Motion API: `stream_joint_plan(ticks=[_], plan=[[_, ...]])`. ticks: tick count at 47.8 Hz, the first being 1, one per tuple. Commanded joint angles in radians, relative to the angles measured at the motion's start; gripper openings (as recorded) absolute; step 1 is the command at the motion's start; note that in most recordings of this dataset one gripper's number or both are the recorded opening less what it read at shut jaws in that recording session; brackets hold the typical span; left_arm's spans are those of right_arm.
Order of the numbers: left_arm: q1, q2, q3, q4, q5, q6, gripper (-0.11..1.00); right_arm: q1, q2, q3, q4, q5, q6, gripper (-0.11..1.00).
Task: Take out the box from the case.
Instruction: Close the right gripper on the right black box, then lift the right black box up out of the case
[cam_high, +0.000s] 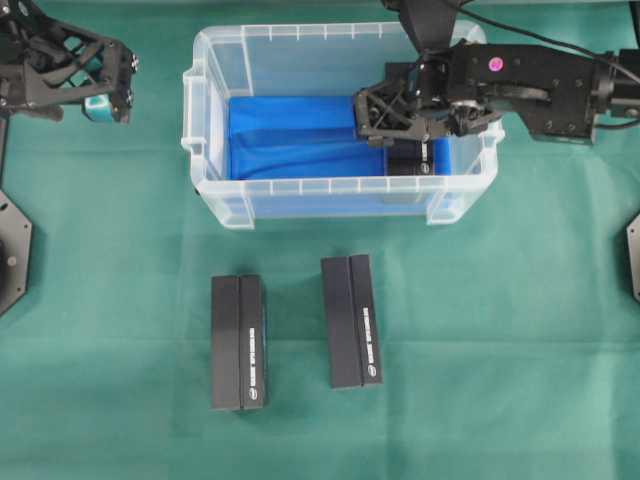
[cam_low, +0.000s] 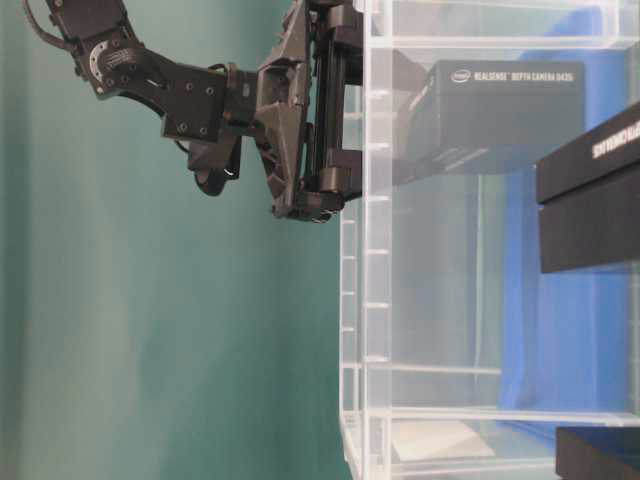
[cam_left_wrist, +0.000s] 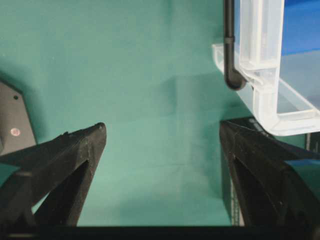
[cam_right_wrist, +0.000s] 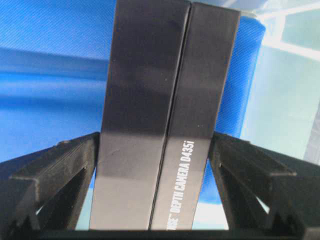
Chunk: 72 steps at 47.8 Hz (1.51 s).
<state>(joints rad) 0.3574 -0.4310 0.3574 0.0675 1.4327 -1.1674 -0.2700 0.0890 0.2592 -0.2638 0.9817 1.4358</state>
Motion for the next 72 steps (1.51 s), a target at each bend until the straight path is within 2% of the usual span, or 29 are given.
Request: stream_joint_plan(ticks=[1,8,14,38,62,72], plan=[[-0.008,-0.017,-0.009,0.000,-0.003,-0.002,0.96,-0.006,-0.006,-0.009,-0.003,0.000,0.002,0.91],[-0.008,-0.020,-0.008,0.000,-0.005,-0.002,0.96,-0.006,-0.006,-0.012,-0.003,0.002,0.002,0.85],[-0.008,-0.020,-0.006,0.000,-0.003,-0.002,0.96,-0.005,-0.006,-0.012,-0.003,0.002,0.002,0.66],[-0.008,-0.025,-0.003,0.000,-0.003,-0.002,0.96,-0.006,-0.005,-0.026,-0.006,0.009,0.002,0.67],[-0.008,-0.025,-0.003,0.000,-0.005,-0.002,0.96,0.002,-0.049,-0.143,-0.017,0.164,-0.008,0.67],[-0.008,-0.025,-0.003,0.005,-0.011,-0.003,0.96,0.021,-0.100,-0.190,-0.017,0.267,-0.008,0.67]])
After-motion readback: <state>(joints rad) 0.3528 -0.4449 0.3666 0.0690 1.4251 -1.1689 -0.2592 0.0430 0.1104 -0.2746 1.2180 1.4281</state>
